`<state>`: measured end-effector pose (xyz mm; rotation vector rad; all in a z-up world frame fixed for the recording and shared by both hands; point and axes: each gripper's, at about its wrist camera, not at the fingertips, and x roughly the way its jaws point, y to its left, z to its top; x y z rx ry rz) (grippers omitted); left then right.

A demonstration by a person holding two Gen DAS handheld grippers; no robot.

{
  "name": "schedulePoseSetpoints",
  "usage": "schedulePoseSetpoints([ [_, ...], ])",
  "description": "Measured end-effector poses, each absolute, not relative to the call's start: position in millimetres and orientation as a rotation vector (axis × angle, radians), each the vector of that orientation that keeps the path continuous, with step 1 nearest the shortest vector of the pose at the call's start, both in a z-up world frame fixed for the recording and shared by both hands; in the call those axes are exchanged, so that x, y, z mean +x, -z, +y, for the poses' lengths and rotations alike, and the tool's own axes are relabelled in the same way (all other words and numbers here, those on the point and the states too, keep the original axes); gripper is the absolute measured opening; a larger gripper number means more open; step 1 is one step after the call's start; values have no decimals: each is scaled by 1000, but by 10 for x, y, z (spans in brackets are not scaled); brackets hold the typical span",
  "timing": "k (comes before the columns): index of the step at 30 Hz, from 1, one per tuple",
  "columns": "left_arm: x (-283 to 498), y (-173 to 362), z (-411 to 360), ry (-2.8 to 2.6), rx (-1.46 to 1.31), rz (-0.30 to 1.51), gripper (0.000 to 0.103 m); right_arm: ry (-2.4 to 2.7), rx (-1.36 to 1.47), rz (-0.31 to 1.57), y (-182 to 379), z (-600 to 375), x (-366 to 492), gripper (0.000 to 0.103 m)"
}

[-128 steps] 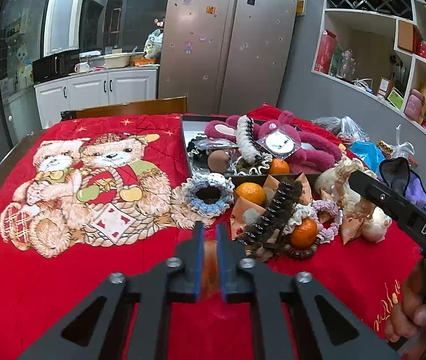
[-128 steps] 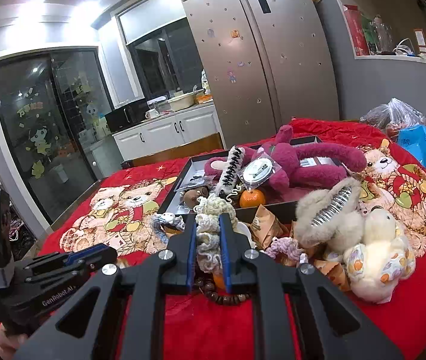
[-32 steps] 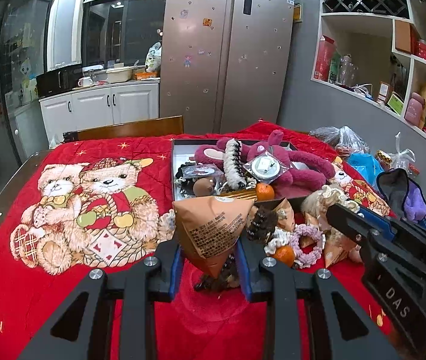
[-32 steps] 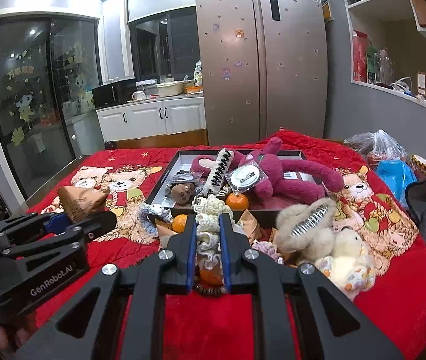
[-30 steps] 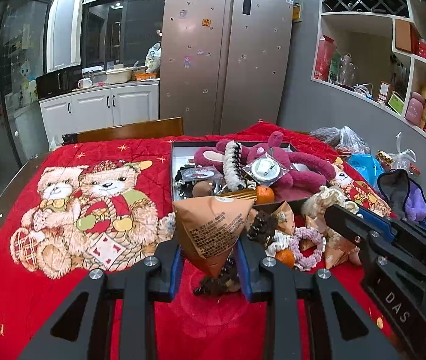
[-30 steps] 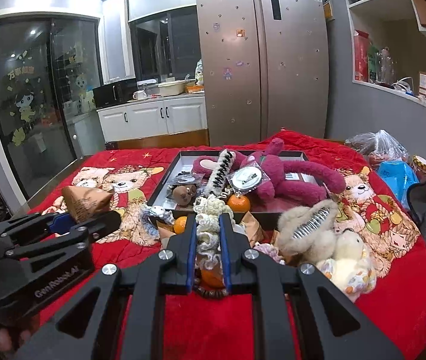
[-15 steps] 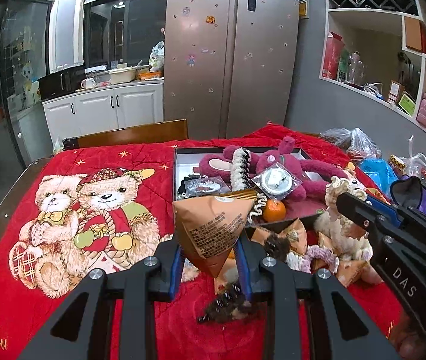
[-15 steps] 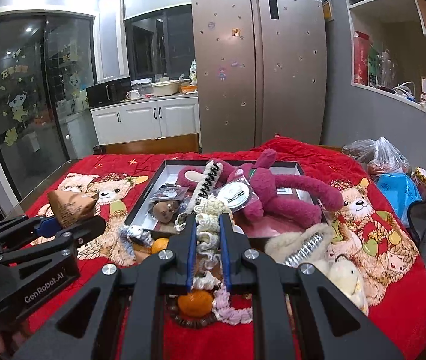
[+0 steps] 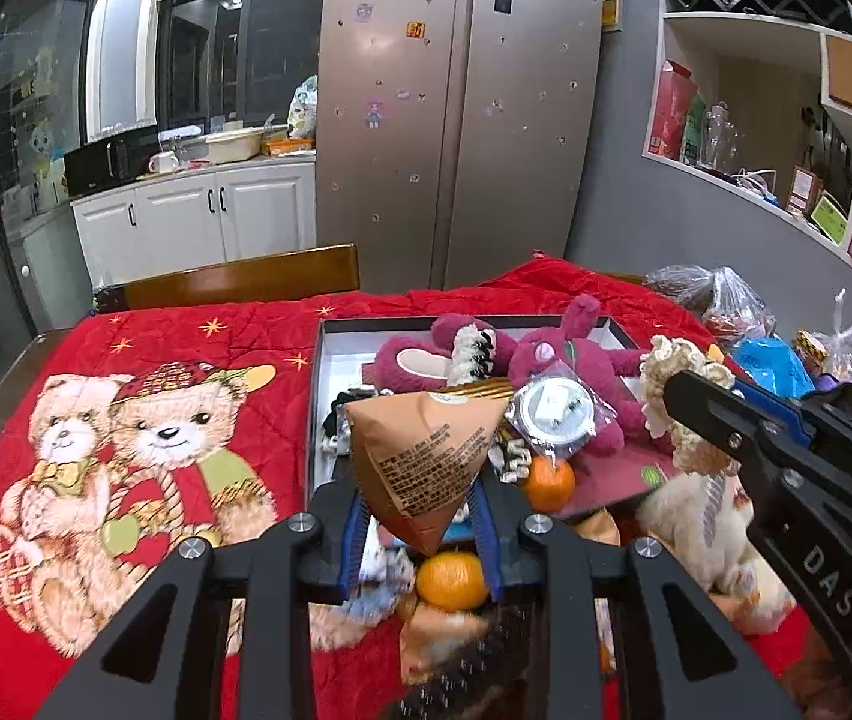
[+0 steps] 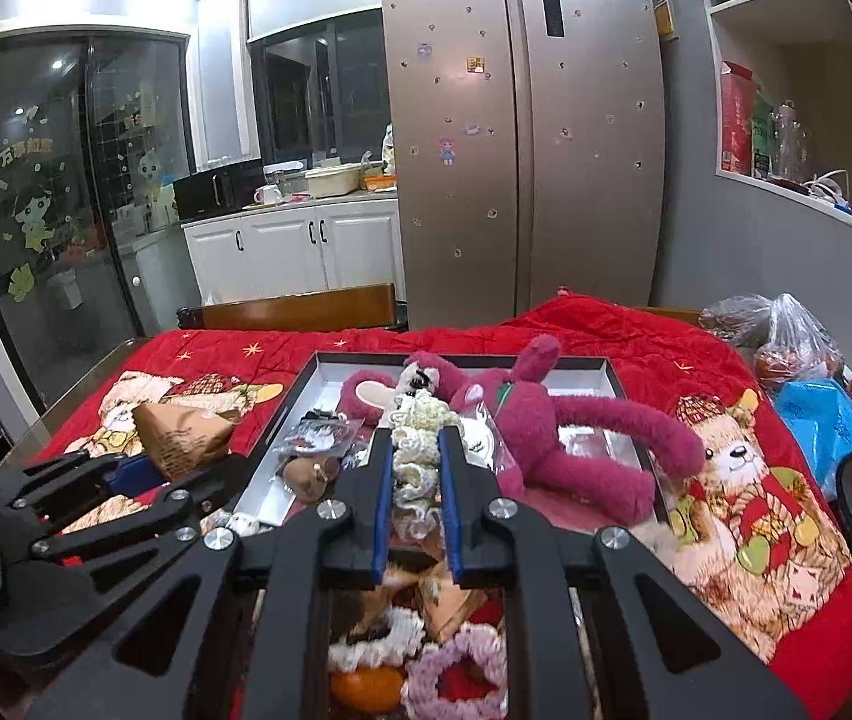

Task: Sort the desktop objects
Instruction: 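Lower the held packet into the black box beside the pink plush rabbit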

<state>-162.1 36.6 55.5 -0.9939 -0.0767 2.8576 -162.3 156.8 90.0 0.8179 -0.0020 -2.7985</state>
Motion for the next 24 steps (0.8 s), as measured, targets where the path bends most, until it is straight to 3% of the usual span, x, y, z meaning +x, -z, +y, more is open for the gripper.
schedulePoseSetpoints([
  [14, -2290, -311, 310, -2821, -1073, -147, 30, 2776, 896, -53, -647, 1621, -2295, 15],
  [24, -2470, -57, 401, -2786, -1128, -55, 31, 2762, 947, -53, -411, 1673, -2603, 15],
])
